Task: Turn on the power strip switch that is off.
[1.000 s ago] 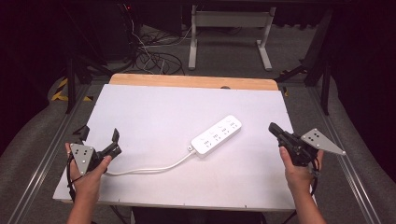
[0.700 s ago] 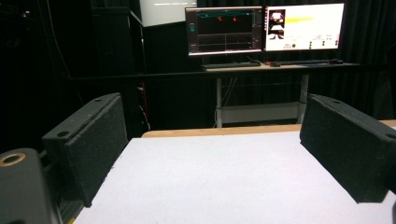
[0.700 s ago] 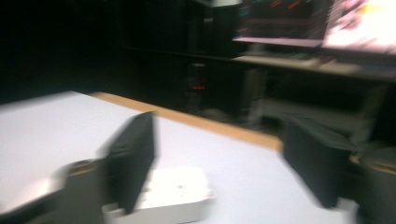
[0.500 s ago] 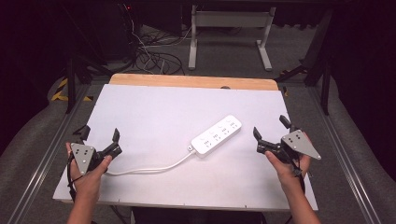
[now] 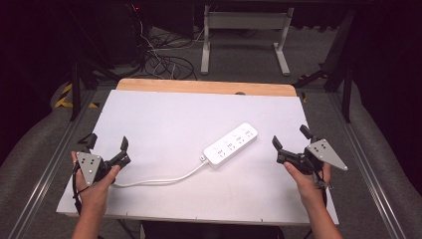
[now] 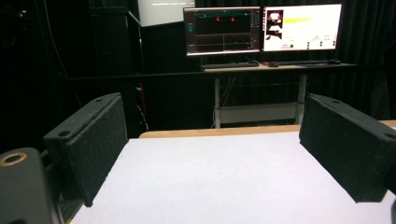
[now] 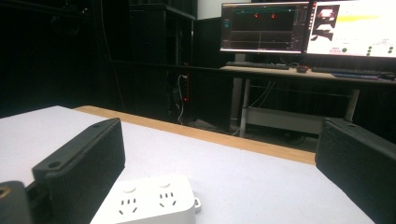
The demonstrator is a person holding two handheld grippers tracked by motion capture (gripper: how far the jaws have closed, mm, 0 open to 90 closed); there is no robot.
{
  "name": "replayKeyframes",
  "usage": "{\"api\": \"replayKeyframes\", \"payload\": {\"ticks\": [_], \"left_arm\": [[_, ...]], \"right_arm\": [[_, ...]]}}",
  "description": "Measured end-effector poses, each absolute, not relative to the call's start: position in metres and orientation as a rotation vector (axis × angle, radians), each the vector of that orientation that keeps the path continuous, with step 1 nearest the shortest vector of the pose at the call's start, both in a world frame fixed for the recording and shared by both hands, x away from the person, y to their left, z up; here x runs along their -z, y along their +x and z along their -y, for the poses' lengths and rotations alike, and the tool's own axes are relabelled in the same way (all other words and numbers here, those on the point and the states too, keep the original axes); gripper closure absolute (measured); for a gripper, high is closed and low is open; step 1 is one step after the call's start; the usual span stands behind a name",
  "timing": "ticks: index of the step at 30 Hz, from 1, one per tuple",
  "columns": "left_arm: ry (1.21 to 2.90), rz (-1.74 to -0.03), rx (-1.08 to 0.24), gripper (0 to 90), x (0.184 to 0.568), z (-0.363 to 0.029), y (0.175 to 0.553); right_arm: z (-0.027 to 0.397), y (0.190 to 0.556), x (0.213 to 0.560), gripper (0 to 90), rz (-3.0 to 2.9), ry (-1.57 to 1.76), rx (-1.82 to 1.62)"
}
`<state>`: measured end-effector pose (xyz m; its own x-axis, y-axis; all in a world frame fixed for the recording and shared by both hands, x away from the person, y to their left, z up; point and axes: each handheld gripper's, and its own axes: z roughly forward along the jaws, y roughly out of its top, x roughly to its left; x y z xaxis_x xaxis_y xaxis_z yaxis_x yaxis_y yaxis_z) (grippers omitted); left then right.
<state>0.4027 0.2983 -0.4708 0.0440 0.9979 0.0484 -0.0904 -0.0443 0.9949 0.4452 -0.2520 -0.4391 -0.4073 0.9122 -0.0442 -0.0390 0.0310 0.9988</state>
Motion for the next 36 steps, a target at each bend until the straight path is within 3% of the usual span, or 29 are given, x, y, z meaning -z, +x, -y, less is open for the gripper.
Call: {"api": "replayKeyframes", "payload": {"ticks": [36], "left_arm": [[1.187, -1.097, -1.259, 8.9, 0.471, -0.304, 0.394]], "right_arm": [[0.244, 0.449, 0.442, 4.7, -1.556, 0.89, -1.494]]}}
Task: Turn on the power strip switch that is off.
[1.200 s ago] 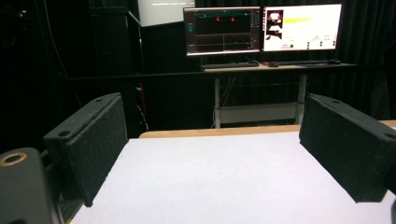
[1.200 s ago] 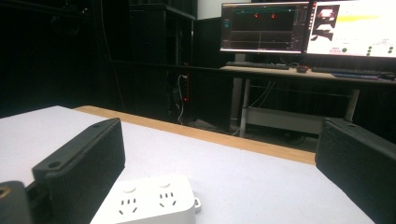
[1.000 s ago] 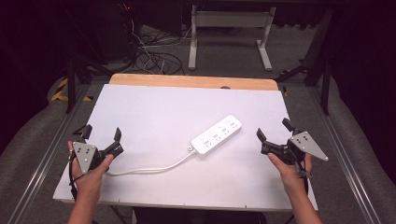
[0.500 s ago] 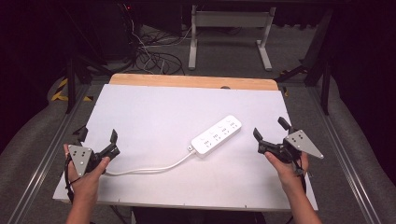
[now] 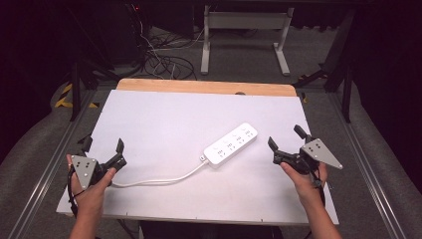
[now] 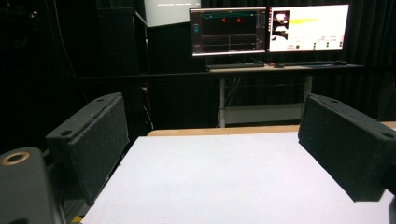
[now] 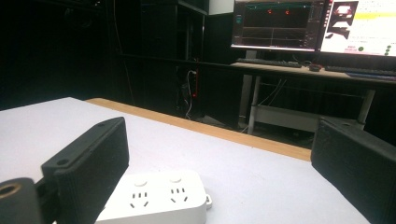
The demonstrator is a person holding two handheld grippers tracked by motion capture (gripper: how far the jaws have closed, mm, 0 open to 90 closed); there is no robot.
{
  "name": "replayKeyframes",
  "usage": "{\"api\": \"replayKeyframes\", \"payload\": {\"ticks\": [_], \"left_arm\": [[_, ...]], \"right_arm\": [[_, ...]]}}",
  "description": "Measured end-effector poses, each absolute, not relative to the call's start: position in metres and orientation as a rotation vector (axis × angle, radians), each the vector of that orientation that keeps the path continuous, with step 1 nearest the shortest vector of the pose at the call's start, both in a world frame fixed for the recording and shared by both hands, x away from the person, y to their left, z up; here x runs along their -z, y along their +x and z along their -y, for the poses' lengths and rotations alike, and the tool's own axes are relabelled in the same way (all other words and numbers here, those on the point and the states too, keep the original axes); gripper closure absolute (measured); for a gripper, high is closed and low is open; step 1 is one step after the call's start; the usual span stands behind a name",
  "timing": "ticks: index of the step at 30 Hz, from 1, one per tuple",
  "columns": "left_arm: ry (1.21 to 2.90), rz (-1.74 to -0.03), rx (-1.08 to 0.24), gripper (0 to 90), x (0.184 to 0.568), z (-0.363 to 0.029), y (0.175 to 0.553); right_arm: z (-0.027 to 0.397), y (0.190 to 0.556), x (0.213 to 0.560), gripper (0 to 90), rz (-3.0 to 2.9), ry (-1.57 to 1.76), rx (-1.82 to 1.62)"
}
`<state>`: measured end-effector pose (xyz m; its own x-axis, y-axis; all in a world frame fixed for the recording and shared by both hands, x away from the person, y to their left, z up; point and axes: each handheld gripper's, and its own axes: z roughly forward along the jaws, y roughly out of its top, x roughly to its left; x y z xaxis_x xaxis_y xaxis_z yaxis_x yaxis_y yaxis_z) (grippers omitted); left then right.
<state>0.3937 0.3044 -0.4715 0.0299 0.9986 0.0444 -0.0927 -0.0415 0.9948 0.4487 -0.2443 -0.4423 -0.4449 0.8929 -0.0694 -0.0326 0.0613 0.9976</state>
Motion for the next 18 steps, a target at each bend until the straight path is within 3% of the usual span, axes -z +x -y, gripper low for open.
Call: {"api": "replayKeyframes", "payload": {"ticks": [12, 18], "left_arm": [[1.192, -1.091, -1.263, 9.0, 0.4714, -0.3041, 0.3948], [1.182, -1.1, -1.242, 4.1, 0.4712, -0.3044, 0.3962]], "right_arm": [[0.2451, 0.4482, 0.4427, 4.9, -1.56, 0.896, -1.489], [0.2457, 0.4494, 0.4434, 4.1, -1.567, 0.889, -1.489]]}}
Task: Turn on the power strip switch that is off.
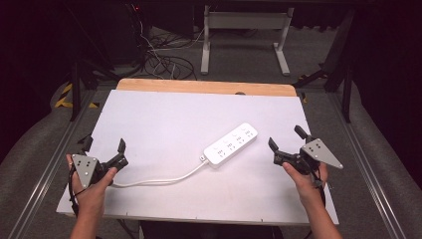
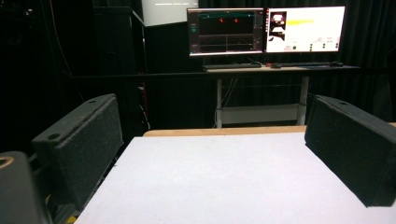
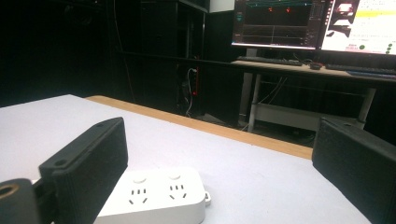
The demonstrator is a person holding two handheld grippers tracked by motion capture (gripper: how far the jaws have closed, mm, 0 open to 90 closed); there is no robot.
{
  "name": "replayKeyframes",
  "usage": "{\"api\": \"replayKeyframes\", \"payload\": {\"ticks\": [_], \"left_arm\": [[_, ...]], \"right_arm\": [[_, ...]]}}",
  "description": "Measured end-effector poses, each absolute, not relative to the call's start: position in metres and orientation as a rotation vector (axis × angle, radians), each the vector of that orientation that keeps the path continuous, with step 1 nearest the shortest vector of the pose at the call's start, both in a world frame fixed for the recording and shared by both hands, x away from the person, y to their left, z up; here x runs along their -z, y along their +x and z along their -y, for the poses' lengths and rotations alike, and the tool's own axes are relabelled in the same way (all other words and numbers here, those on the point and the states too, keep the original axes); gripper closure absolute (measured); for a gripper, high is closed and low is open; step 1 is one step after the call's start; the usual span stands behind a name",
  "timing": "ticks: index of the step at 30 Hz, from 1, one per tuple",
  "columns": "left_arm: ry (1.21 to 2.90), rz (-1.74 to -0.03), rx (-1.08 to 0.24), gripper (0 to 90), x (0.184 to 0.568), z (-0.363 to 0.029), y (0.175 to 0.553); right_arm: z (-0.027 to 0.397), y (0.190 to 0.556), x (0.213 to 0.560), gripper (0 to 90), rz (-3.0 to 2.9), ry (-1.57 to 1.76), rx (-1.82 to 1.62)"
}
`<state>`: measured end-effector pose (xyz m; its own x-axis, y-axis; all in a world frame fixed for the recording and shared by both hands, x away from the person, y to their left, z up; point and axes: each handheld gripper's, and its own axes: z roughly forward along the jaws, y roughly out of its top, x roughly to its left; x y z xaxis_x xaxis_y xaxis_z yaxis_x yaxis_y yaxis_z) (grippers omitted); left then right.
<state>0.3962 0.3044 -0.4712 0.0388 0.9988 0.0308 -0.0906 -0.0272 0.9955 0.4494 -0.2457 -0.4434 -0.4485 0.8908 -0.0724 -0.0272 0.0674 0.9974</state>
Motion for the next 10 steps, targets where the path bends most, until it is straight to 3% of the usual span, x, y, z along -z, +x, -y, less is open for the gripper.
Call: {"api": "replayKeyframes", "payload": {"ticks": [10], "left_arm": [[1.191, -1.11, -1.25, 0.0, 0.4716, -0.3051, 0.3972]], "right_arm": [[0.2464, 0.449, 0.4436, 3.1, -1.567, 0.884, -1.484]]}}
